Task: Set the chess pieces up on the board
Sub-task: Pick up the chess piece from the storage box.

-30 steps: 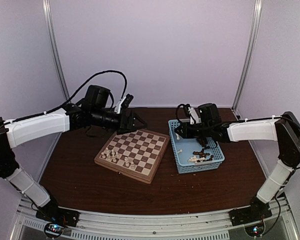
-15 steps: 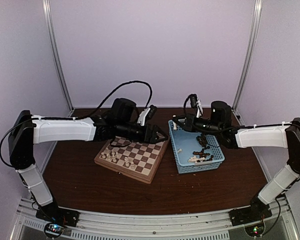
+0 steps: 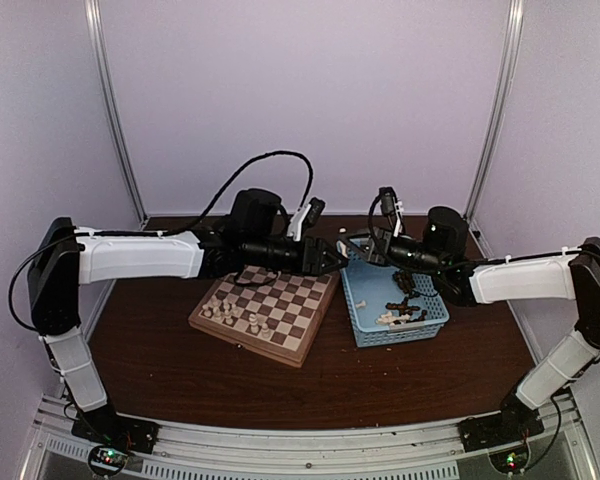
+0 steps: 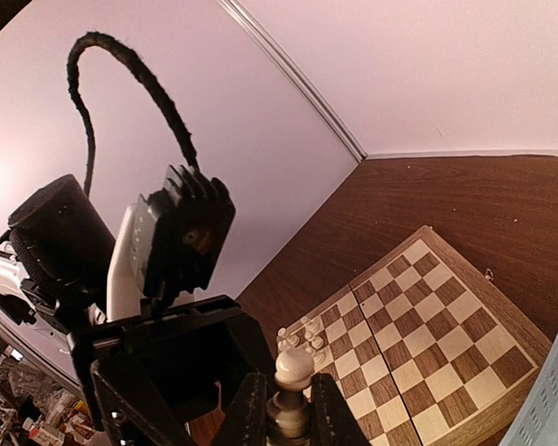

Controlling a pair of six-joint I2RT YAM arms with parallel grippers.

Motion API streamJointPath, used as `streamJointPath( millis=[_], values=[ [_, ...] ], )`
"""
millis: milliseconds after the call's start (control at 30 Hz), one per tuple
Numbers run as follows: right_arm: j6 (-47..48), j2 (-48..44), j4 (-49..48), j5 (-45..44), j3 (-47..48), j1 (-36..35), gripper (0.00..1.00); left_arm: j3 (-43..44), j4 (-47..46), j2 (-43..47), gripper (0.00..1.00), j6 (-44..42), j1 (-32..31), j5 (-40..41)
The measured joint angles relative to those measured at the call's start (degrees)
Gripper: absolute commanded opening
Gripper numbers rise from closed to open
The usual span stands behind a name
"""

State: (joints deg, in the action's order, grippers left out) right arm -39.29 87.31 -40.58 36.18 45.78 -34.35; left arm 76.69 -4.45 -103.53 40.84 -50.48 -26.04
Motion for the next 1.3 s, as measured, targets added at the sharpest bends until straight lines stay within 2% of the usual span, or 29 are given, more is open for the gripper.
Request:
streamJointPath(
  millis=[100, 300, 500, 667, 767, 867, 1133, 1300],
  values=[
    [-0.42, 0.00, -1.31, 0.46, -0.02, -0.20, 0.15, 0.00, -0.02, -0.31, 0.39, 0.33, 0.00, -0.09],
    [-1.44, 0.00, -3.17, 1.33, -0.42, -0.68, 0.14, 0.04, -0.17, -0.31, 0.34, 0.61, -0.02, -0.24],
    [-1.90, 0.00, -4.68, 1.40, -1.11, -0.72, 0.14, 0.17, -0.37, -0.31, 0.17, 1.03, -0.24, -0.79],
    [-2.58, 0.00, -5.66, 1.57, -1.22, -1.05, 0.14, 0.26, -0.63, -0.31, 0.17, 1.03, -0.26, -0.83],
    [-2.71, 0.02, -6.38, 1.57, -1.55, -1.16, 0.14, 0.26, -0.70, -0.31, 0.31, 1.01, -0.26, -0.83],
    [-2.86, 0.02, -6.93, 1.64, -2.03, -1.20, 0.14, 0.26, -1.07, -0.31, 0.32, 1.03, -0.26, -0.83],
    [-3.41, 0.02, -8.15, 2.38, -2.34, -1.29, 0.17, 0.26, -1.62, -0.31, 0.11, 1.01, -0.26, -0.81],
    [-3.48, 0.02, -8.15, 2.60, -2.36, -1.31, 0.27, 0.26, -1.57, -0.31, 0.08, 0.63, -0.26, -0.96]
  ],
)
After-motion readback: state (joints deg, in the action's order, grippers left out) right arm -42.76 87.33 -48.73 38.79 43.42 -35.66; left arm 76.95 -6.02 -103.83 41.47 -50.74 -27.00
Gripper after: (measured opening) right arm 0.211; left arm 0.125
